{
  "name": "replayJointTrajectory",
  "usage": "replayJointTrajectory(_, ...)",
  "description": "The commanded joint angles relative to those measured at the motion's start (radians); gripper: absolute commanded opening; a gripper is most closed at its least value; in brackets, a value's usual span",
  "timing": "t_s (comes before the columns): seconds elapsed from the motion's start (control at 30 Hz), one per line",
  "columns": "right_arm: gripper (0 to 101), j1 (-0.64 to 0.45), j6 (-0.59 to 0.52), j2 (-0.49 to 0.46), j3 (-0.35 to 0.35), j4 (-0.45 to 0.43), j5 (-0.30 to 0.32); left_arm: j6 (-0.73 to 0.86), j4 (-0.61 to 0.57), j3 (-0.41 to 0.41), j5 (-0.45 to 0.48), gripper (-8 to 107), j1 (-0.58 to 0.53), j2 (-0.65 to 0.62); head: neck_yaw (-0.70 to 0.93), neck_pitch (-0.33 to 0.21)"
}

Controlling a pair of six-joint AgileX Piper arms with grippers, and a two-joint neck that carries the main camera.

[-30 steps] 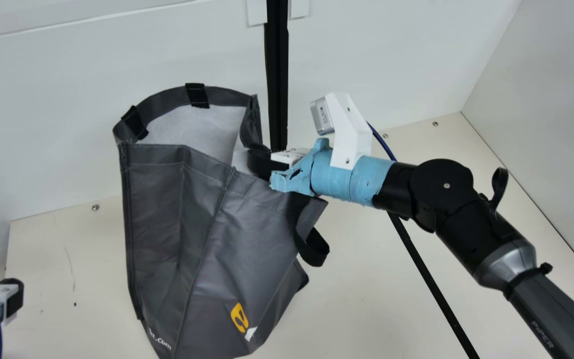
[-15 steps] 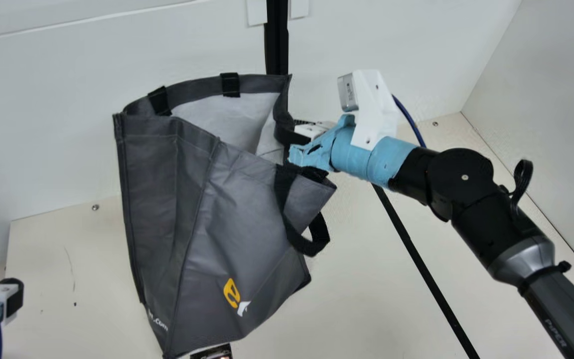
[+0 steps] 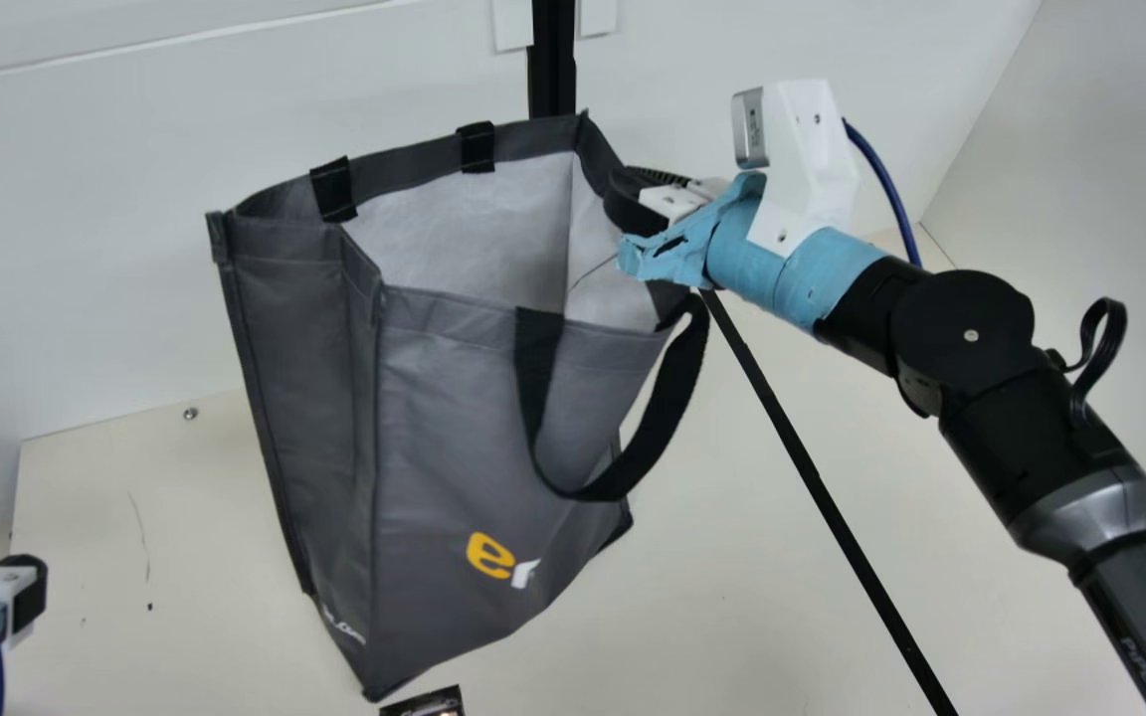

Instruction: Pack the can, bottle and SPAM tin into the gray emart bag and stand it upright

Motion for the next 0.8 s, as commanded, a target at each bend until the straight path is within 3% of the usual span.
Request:
replayJointTrajectory(0.0,0,-0.006,0.004,-0.002,-0.007,-0.012,-0.01,0.0,0.0,0.0,0.0,90,0.0,0.0,-0.002,-0.023)
replayJointTrajectory(0.4,0,-0.075,0.037,-0.013,-0.037,-0.1,-0.063,0.0,0.0,0.0,0.0,90,0.0,0.0,-0.002,-0.023)
replayJointTrajectory(0.77,0,-0.157,0.115,-0.021,-0.058,-0.24,-0.11,0.0,0.0,0.0,0.0,90,0.0,0.0,-0.002,-0.023)
